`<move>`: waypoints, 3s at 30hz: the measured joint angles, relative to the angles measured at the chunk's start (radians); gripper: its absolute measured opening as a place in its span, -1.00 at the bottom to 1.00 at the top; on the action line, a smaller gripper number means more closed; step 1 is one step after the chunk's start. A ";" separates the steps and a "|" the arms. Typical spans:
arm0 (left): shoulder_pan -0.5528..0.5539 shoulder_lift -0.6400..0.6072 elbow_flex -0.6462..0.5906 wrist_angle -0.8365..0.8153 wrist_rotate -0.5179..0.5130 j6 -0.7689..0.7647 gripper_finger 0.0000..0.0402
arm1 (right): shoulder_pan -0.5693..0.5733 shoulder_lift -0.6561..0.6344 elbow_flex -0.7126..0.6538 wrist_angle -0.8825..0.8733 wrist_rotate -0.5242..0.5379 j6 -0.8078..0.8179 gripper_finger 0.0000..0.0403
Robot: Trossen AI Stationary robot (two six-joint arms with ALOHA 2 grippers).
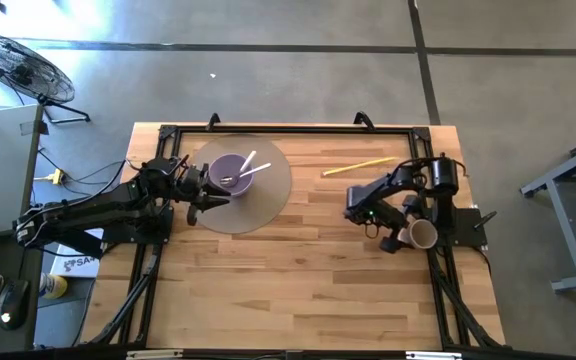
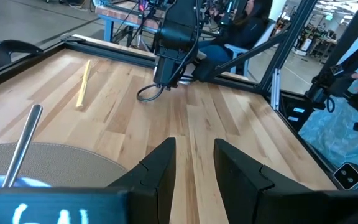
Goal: Pick & Place Utensil
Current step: Put the white cup on the brown mat to the top right of the violet bowl
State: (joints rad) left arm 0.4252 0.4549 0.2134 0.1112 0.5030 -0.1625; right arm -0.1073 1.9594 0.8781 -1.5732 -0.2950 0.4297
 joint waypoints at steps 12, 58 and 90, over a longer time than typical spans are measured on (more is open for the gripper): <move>0.000 0.000 0.000 0.000 -0.044 0.000 -0.47 | -0.050 0.000 0.286 0.003 -0.058 0.119 0.71; 0.000 0.000 0.000 -0.006 -0.023 0.000 -0.47 | -0.247 0.000 0.338 0.415 -0.475 0.355 0.82; 0.000 0.000 0.000 -0.002 -0.024 0.000 -0.47 | 0.045 -0.180 0.252 0.004 -0.398 0.388 0.58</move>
State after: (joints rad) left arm 0.4251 0.4549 0.2134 0.1091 0.4793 -0.1623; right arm -0.0624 1.7790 1.1296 -1.5696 -0.6926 0.8180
